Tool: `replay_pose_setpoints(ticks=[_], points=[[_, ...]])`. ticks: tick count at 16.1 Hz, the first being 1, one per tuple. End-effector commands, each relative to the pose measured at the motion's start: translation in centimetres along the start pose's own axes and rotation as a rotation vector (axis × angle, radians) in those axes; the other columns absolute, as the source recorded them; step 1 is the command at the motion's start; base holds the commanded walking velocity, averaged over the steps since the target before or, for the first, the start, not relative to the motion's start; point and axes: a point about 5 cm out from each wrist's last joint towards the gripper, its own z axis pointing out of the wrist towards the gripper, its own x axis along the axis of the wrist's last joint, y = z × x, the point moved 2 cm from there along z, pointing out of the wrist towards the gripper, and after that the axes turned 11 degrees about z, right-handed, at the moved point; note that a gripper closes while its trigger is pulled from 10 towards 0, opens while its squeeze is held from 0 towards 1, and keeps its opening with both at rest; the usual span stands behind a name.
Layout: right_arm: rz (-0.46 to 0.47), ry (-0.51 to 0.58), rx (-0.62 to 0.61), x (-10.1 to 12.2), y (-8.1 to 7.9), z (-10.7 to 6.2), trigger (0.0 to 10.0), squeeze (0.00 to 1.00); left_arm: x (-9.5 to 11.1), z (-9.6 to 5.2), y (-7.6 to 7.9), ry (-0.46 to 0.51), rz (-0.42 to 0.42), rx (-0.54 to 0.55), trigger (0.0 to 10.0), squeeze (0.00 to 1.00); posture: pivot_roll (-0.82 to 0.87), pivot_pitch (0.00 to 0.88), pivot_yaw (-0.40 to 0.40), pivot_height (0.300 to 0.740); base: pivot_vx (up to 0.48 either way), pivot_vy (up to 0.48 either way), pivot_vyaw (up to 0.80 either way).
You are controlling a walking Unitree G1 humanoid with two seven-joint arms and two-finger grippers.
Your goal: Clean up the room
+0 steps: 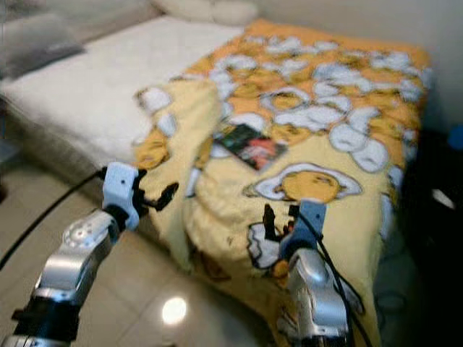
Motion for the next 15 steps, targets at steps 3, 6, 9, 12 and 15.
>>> replay_pose_setpoints(ticks=[3, 6, 9, 12, 15], points=[[-0.004, 0.012, 0.005, 0.43, -0.55, 0.57, 10.0, 0.00, 0.30, 0.14, -0.69, 0.009, -0.003, 0.018, 10.0, 0.24, -0.05, 0.000, 0.062, 0.740, 0.264, 0.000, 0.00], [-0.018, 0.012, 0.018, 0.51, -0.68, 0.66, 10.0, 0.00, 0.32, 0.32, -0.79, 0.011, -0.006, 0.019, 10.0, 0.24, -0.05, 0.000, 0.058, 0.740, 0.276, 0.000, 0.00], [-0.036, 0.010, 0.037, 0.55, -0.87, 0.75, 10.0, 0.00, 0.29, 0.38, -0.80, 0.012, -0.008, 0.019, 10.0, 0.25, -0.05, 0.000, 0.058, 0.740, 0.289, 0.000, 0.46], [-0.019, 0.010, 0.020, 0.52, -0.76, 0.75, 10.0, 0.00, 0.24, 0.38, -0.78, 0.013, -0.010, 0.019, 10.0, 0.24, -0.05, 0.000, 0.058, 0.740, 0.296, 0.000, 0.53], [-0.023, 0.006, 0.026, 0.47, -0.71, 0.84, 10.0, 0.00, 0.14, 0.36, -0.65, 0.013, -0.008, 0.016, 10.0, 0.24, -0.05, 0.000, 0.055, 0.740, 0.298, 0.000, 0.00]])
